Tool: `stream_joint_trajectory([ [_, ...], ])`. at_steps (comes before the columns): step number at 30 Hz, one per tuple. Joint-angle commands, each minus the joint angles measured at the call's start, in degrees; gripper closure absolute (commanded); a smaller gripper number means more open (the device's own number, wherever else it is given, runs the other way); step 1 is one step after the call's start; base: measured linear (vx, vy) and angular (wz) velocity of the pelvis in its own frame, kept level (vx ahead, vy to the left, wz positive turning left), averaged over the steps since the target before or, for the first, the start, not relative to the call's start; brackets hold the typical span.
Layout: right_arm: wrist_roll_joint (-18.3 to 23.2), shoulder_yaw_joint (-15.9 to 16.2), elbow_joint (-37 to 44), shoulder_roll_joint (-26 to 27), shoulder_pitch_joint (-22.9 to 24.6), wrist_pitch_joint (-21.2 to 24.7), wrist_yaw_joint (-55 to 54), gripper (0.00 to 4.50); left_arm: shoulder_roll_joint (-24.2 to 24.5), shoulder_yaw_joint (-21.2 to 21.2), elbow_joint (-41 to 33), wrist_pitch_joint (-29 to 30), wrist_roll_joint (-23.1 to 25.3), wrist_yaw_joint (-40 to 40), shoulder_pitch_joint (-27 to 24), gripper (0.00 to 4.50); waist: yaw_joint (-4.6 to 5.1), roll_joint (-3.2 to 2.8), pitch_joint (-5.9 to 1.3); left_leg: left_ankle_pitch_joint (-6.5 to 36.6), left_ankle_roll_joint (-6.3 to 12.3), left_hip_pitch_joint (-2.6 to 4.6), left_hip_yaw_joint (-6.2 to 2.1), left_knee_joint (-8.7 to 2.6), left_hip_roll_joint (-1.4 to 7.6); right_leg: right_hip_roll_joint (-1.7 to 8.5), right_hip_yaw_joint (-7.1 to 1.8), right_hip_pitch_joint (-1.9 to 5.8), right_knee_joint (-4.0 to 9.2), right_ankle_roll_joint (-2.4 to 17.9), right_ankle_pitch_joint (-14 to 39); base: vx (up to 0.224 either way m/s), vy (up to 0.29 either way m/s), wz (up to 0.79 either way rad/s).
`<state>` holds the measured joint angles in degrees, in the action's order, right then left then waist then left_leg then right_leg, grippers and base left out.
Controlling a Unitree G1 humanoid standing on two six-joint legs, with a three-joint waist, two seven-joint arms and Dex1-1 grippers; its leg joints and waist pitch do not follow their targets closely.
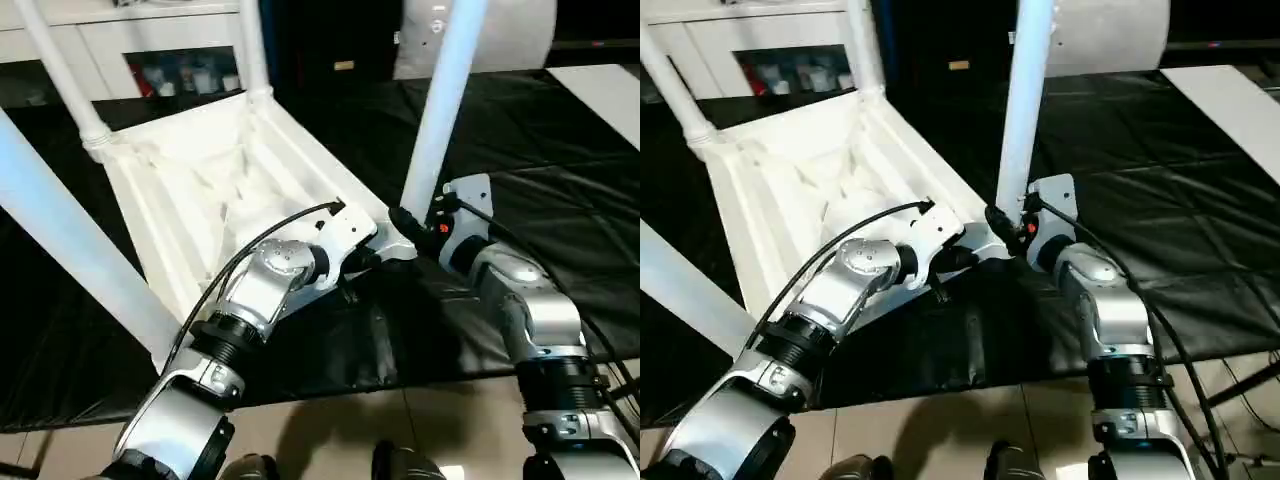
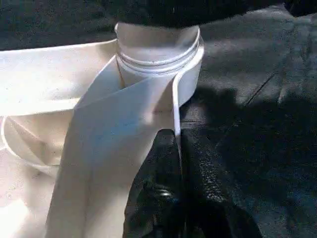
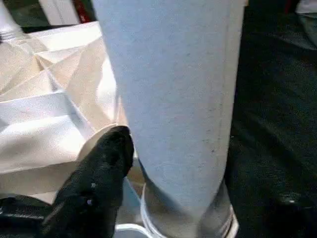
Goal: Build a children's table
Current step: Rotate leg to tighten
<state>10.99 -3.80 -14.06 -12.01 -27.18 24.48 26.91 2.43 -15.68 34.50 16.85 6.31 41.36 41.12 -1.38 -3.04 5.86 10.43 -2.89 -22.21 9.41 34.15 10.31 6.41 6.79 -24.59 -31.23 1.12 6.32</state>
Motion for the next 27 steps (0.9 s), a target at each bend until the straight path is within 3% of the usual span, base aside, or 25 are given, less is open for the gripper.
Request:
stream_joint_trajectory([
  [1,1.1,1.7,0.8,-0.5,1.6,-0.6,3.2,1.26,0.9,-0.3,-2.4,-2.4,-0.7,1.4,0.9,4.50,-0.62,0.72,-5.03,11.8,6.41,0.31,-0.42,-4.08,1.81,2.45,-2.19,4.25,3.27,10.5,19.2,0.000,0.000,0.00],
  [3,1.9,1.9,1.5,-2.5,2.9,-2.1,6.7,1.01,2.2,-0.6,-2.6,-4.0,-1.0,3.6,0.5,4.50,-1.14,0.75,-5.20,11.0,6.81,0.51,-0.25,-3.90,1.83,2.45,-2.28,4.18,3.18,10.8,18.3,0.000,0.000,0.00],
  [6,3.0,1.3,2.0,-5.3,4.5,-4.2,11.1,0.82,4.6,-1.5,-2.6,-6.8,-0.8,7.2,-0.2,4.50,-1.69,0.85,-5.12,9.7,7.82,0.19,-0.19,-3.81,1.84,2.33,-2.36,4.20,2.79,11.5,16.4,0.000,0.000,0.00],
  [15,6.0,1.5,5.9,-15.2,8.0,-5.4,26.4,0.03,10.8,-4.5,-1.8,-15.1,-2.0,20.4,-1.5,4.50,-2.79,0.72,-4.80,12.4,6.70,0.71,-0.21,-4.09,2.28,2.35,-2.49,4.00,2.99,10.7,20.6,0.000,0.000,0.00],
  [19,6.0,3.8,5.8,-19.9,8.5,-9.4,34.7,0.03,14.6,-6.8,-1.2,-19.7,-2.6,29.0,-2.1,4.50,-3.38,0.74,-4.82,13.1,6.33,0.76,-0.09,-4.08,2.43,2.50,-2.60,3.93,2.91,10.7,21.0,0.000,0.000,0.00],
  [22,6.7,4.0,6.0,-20.2,8.6,-9.3,36.6,0.03,15.1,-7.1,-1.4,-20.6,-2.9,30.8,-2.3,4.50,-3.97,0.59,-4.91,12.7,6.06,0.96,0.00,-4.05,2.59,2.43,-2.67,3.73,2.71,11.5,20.1,0.000,0.000,0.00],
  [23,7.4,4.8,6.3,-20.8,8.7,-8.7,39.3,0.19,15.6,-7.5,-2.0,-21.3,-3.6,33.0,-2.8,4.50,-4.02,1.11,-4.93,12.4,6.07,0.90,0.04,-4.05,2.68,2.44,-2.73,3.75,2.59,11.8,19.5,0.000,0.000,0.00],
  [25,7.7,5.8,6.7,-21.2,8.9,-8.4,41.0,0.29,16.2,-8.0,-2.8,-21.6,-4.1,34.9,-3.5,4.50,-4.36,0.79,-4.95,12.3,6.29,0.86,0.00,-4.03,2.78,2.57,-2.76,3.80,2.33,12.0,19.6,0.000,0.000,0.00],
  [27,8.1,6.2,6.7,-21.3,8.9,-7.9,41.7,0.40,16.4,-8.2,-2.9,-22.0,-4.2,35.5,-3.7,4.50,-4.46,0.86,-4.98,12.0,6.15,0.90,0.02,-4.03,2.85,2.53,-2.84,3.70,2.28,12.1,19.1,0.000,0.000,0.00],
])
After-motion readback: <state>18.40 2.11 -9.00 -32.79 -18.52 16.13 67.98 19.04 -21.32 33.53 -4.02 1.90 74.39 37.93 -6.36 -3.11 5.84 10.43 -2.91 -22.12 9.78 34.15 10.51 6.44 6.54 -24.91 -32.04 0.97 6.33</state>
